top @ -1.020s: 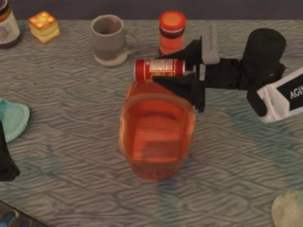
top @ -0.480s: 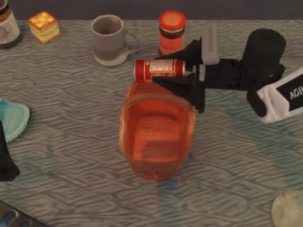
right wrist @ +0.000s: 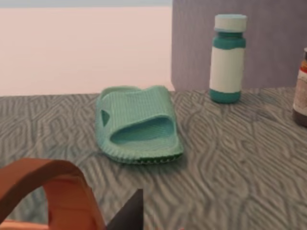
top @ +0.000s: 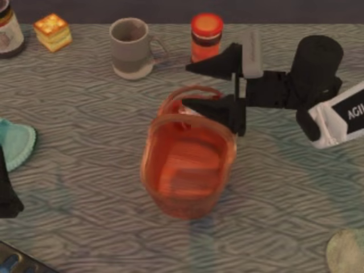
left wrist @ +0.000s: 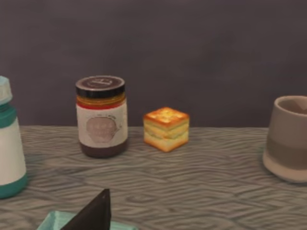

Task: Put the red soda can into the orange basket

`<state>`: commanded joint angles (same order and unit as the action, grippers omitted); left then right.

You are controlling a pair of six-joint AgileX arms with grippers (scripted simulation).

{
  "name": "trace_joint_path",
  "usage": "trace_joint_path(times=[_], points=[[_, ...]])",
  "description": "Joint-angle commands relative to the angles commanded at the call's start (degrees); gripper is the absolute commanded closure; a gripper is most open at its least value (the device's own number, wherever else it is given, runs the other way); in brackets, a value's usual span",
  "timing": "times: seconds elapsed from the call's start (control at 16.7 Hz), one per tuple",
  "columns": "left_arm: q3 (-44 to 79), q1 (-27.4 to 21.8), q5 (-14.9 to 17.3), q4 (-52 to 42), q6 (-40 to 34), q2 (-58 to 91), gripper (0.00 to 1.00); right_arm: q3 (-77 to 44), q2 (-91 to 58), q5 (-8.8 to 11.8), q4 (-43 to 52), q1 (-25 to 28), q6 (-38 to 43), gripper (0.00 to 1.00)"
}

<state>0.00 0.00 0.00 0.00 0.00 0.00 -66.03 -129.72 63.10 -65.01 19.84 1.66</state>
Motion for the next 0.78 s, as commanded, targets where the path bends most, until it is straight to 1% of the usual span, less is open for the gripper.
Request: trace_joint_path(times=[0.54,0.66,0.78], points=[[0.0,0.0,0.0,0.0,0.0,0.0,0.0,0.0,0.0,0.0,0.0,-0.2,0.0,0.0],[1.3,-0.6,0.2,-1.3,0.7,1.5,0.0,0.8,1.3,-0.6,0.7,-0.4,-0.2,0.0],[4.5,-1.9,0.7,-4.2,2.5,5.2,0.0,2.8,4.3,-2.1,2.3,-0.8,-0.5,0.0]])
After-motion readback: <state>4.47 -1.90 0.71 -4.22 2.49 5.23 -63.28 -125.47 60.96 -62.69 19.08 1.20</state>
